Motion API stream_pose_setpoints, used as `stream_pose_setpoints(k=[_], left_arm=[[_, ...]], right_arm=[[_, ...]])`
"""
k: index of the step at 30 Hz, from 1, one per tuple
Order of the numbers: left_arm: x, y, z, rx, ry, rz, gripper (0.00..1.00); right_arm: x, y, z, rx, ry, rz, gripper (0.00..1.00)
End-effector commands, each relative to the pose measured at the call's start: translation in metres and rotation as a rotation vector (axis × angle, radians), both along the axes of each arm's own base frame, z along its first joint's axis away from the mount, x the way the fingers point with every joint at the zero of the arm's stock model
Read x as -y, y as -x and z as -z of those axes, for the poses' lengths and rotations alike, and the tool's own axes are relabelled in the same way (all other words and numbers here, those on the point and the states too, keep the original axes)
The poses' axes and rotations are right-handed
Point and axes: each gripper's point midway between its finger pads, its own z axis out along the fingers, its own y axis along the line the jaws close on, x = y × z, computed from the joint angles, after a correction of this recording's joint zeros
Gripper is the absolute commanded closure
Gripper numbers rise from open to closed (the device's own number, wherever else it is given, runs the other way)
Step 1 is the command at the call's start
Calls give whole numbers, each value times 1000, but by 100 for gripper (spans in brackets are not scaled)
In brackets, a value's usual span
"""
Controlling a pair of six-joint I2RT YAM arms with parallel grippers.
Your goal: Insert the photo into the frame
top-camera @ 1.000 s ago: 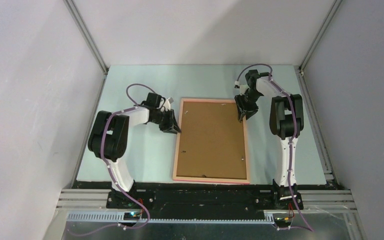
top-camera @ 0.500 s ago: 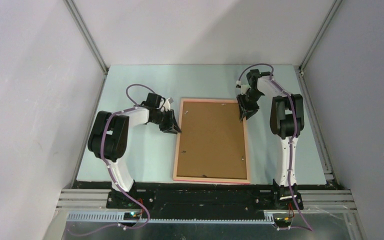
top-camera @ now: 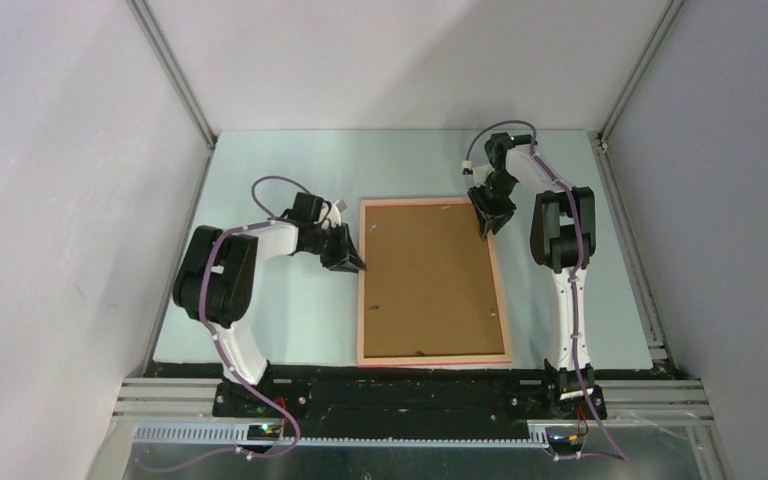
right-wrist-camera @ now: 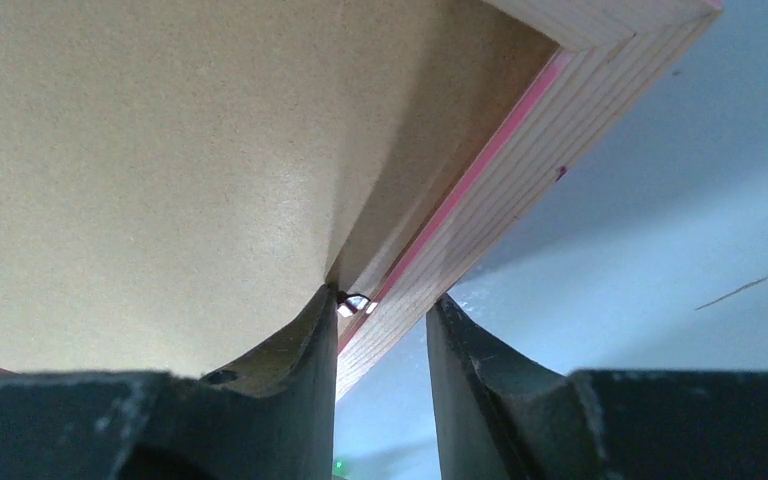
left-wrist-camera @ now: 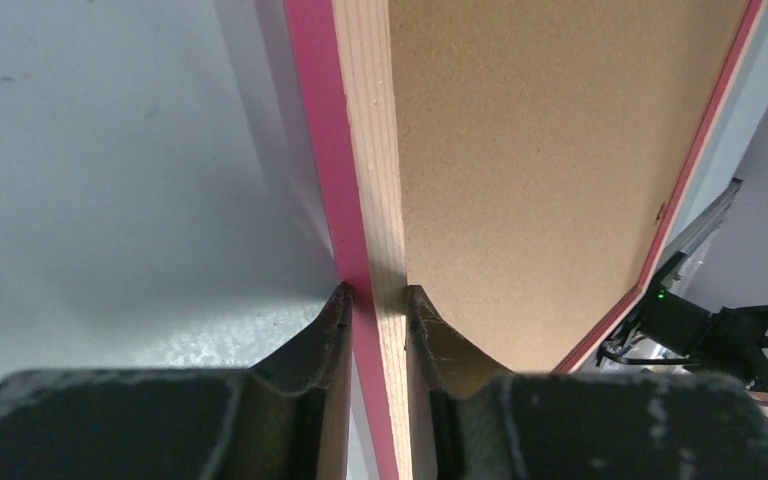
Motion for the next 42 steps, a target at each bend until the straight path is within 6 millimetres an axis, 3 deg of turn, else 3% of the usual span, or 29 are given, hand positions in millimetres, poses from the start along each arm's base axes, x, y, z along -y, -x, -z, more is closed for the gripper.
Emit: stream_pose_setpoints(k=[1,7,10,13,15,20,27,36,42], left_arm=[[8,1,-7,21,51,-19,100],[14,4,-3,14,81,-29,100],[16,6,-2,10,84,-22,100],[18,6,-2,7,88,-17,100],[19,7,0,1,89,-16,100],[19,6,2,-1,83,-17,100],[19,5,1,9,78,-18,100],[21,7,-4,21,77,-12,100],[26,10,-3,20,76,1,100]], right_arm=[[2,1,8,-16,21,-256,100],[-5,-11,10,-8,-9,-279,98],[-8,-23,11,33,-13,-217,87],[-7,-27,15,58,20,-133,68],[-7,-31,17,86,38,-81,63],[-4,-32,19,106,125,-3,62],[1,-39,16,180,246,43,69],[-1,-48,3,207,254,21,98],[-4,-54,-8,242,257,-101,100]])
